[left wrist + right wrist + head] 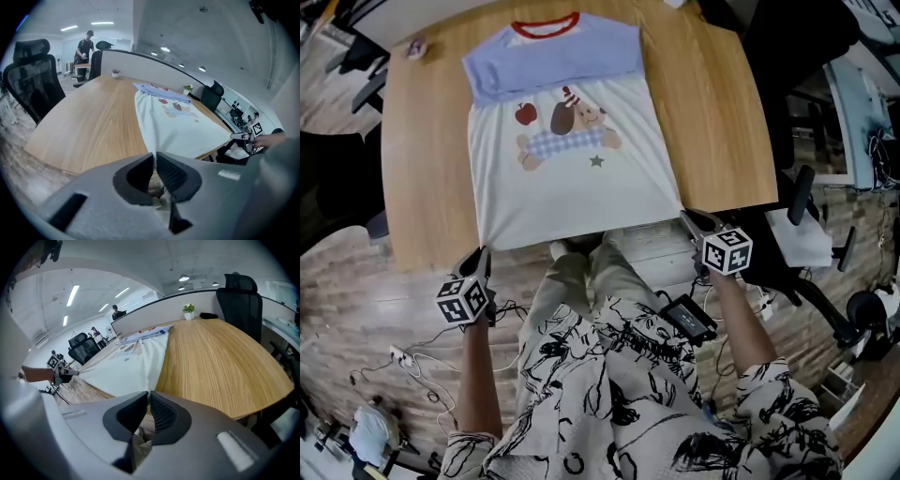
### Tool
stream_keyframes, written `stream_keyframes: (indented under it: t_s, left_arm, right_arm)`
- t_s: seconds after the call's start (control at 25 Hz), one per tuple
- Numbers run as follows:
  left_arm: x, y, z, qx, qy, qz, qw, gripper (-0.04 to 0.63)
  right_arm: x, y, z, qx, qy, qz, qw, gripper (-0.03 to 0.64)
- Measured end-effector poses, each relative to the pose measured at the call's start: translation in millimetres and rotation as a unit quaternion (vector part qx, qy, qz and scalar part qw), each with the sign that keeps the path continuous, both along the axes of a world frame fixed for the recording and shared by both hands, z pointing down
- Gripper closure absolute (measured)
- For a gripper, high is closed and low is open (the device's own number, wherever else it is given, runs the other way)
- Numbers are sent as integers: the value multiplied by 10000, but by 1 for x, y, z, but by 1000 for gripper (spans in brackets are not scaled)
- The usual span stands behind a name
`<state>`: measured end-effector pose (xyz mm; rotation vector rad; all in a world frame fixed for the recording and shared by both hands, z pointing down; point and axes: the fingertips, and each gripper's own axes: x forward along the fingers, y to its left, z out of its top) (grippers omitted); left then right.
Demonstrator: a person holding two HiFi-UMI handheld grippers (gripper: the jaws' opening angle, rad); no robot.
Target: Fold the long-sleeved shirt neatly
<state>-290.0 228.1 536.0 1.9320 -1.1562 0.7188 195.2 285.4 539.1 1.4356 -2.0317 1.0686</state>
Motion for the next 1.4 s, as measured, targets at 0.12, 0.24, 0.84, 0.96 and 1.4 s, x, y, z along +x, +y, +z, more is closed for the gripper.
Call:
stream_keyframes:
  t_s: [0.12, 0.24, 0.84, 0.96, 1.4]
  left_arm:
    - [5, 0, 12, -37, -49, 54, 10000, 566]
    - [7, -3, 9, 25, -84, 134, 9999, 566]
    - [16, -57, -108, 1601, 460, 73, 9860, 566]
    - [17, -68, -145, 1953, 627, 135, 9787, 566]
    - [18, -130, -246, 2944, 742, -123, 9527, 566]
  right_arm:
    - [3, 6, 13, -38, -78, 93, 9999, 586]
    - [3, 5, 7, 5, -31, 73, 10000, 586]
    - [9, -44, -113, 1393, -244, 368, 9893, 588]
    - [10, -56, -150, 1793, -280, 454, 9824, 588]
    - [14, -123, -249, 2966, -589, 485, 9519, 589]
